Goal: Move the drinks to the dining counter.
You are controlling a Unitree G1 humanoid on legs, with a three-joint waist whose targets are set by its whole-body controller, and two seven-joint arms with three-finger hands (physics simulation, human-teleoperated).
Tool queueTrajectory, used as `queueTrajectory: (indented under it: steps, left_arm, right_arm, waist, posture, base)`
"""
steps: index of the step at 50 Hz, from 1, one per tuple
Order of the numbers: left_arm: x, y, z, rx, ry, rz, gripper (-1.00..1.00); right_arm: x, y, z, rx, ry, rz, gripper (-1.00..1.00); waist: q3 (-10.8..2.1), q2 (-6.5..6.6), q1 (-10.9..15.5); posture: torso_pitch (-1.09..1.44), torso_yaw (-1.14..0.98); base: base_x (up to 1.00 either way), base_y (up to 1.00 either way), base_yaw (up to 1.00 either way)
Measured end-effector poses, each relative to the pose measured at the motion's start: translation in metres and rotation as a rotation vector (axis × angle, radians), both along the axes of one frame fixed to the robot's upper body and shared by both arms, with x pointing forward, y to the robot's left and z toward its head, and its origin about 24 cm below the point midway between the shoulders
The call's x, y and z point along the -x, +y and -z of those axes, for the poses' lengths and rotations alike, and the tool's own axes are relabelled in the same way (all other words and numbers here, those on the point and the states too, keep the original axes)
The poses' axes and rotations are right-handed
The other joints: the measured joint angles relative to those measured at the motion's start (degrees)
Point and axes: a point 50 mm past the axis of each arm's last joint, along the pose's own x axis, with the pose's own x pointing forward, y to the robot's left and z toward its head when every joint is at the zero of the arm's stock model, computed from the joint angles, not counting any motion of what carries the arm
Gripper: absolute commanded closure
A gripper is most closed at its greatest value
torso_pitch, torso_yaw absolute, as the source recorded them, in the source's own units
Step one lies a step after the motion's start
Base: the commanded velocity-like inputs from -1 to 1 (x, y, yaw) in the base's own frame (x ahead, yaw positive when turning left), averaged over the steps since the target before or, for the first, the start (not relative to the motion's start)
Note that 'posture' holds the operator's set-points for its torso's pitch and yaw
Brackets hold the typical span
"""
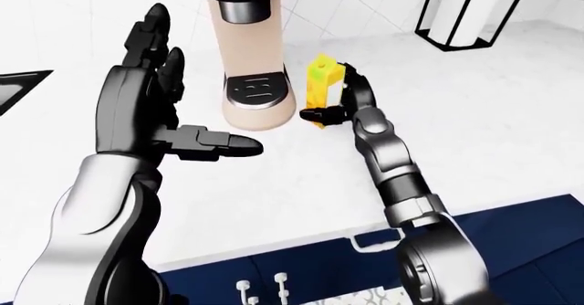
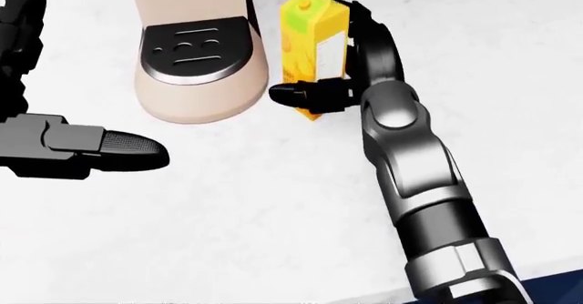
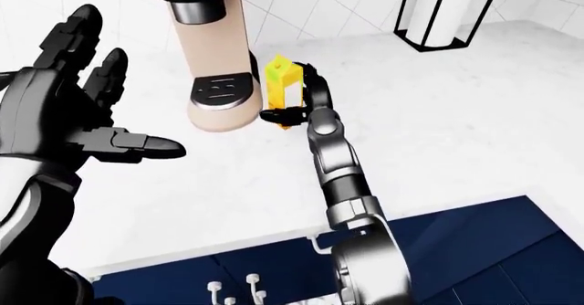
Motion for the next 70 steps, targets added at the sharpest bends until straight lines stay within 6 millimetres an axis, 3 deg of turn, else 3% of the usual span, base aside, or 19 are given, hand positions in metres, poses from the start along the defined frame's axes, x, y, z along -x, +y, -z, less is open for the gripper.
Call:
queueTrajectory:
  steps: [6,11,17,29,34,37,44,46,49,50,54,63,64,67,68,70]
  left_arm:
    - [0.002,0.000,0.000,0.001,-0.003,0.000,-1.00]
    - [0.000,0.000,0.003,0.001,0.005,0.003,-1.00]
    - [0.001,0.000,0.003,0.003,0.002,-0.001,-1.00]
    - [0.005,0.000,0.003,0.003,-0.001,-0.004,-1.00]
    - [0.006,0.000,0.001,0.003,-0.002,-0.003,-1.00]
    - [0.007,0.000,0.001,0.003,0.000,-0.001,-1.00]
    - [0.009,-0.001,-0.001,0.003,-0.008,0.002,-1.00]
    - [0.009,-0.002,-0.001,0.002,-0.009,0.011,-1.00]
    - [0.010,-0.003,-0.001,-0.002,-0.015,0.023,-1.00]
    - [0.010,-0.003,-0.001,-0.001,-0.011,0.021,-1.00]
    - [0.009,0.000,-0.001,0.005,-0.008,0.007,-1.00]
    - [0.009,-0.001,0.000,0.004,-0.005,0.016,-1.00]
    - [0.009,-0.001,-0.001,0.004,-0.006,0.011,-1.00]
    - [0.007,0.003,0.004,0.011,0.020,-0.010,-1.00]
    - [0.007,0.003,0.005,0.011,0.026,-0.014,-1.00]
    - [0.008,0.001,0.003,0.008,0.011,-0.001,-1.00]
  right_arm:
    - [-0.002,-0.001,0.008,0.005,0.014,0.002,-0.11]
    - [-0.002,-0.003,0.008,0.012,0.003,0.007,0.49]
    - [-0.001,-0.012,0.005,0.017,-0.012,0.040,1.00]
    - [0.028,-0.037,-0.010,-0.029,-0.006,0.087,1.00]
    - [0.042,-0.038,-0.024,-0.042,-0.033,0.083,1.00]
    - [0.048,-0.034,-0.031,-0.037,-0.044,0.064,1.00]
    - [0.061,-0.028,-0.054,-0.035,-0.106,0.025,1.00]
    - [0.063,-0.030,-0.056,-0.035,-0.118,0.030,1.00]
    - [0.065,-0.035,-0.058,-0.034,-0.122,0.055,1.00]
    - [0.065,-0.036,-0.058,-0.033,-0.120,0.059,1.00]
    - [0.066,-0.033,-0.057,-0.030,-0.121,0.053,1.00]
    - [0.066,-0.031,-0.052,-0.020,-0.091,0.042,1.00]
    - [0.067,-0.030,-0.053,-0.021,-0.098,0.040,1.00]
    - [0.068,-0.024,-0.051,-0.017,-0.092,0.015,1.00]
    - [0.069,-0.021,-0.049,-0.016,-0.083,0.002,1.00]
    - [0.070,-0.021,-0.047,-0.016,-0.073,-0.008,1.00]
  waist:
    - [-0.09,0.01,-0.02]
    - [-0.11,-0.01,0.14]
    - [-0.06,-0.13,0.30]
    - [0.82,-0.49,0.57]
    - [0.96,-0.33,0.29]
    - [-0.63,0.18,0.20]
    - [-1.04,0.34,0.02]
    - [-0.78,-0.27,-0.30]
    - [-0.84,-2.20,-0.55]
    - [-0.95,-2.24,-0.32]
    - [-0.83,-0.26,0.57]
    - [-0.12,2.83,0.95]
    - [-0.08,2.82,0.60]
    - [2.89,1.33,-0.20]
    - [2.99,1.40,-0.83]
    - [2.02,1.69,-0.95]
  posture:
    - [0.00,0.00]
    - [0.00,0.00]
    - [0.00,0.00]
    - [0.00,0.00]
    - [0.00,0.00]
    - [0.00,0.00]
    - [0.00,0.00]
    - [0.00,0.00]
    - [0.00,0.00]
    - [0.00,0.00]
    - [0.00,0.00]
    - [0.00,0.00]
    - [0.00,0.00]
    - [0.00,0.00]
    - [0.00,0.00]
    - [0.00,0.00]
  base:
    - [0.00,0.00,0.00]
    - [0.00,0.00,0.00]
    - [0.00,0.00,0.00]
    - [0.00,0.00,0.00]
    - [-0.02,0.00,0.00]
    - [-0.37,0.00,0.00]
    - [-0.61,0.03,0.00]
    - [-0.80,0.12,0.00]
    - [-0.82,0.16,0.00]
    - [-0.84,0.20,0.00]
    - [-0.84,0.22,0.00]
    - [-0.78,0.42,0.00]
    - [-0.27,1.00,0.00]
    - [0.00,1.00,0.00]
    - [0.00,1.00,0.00]
    - [0.00,0.00,1.00]
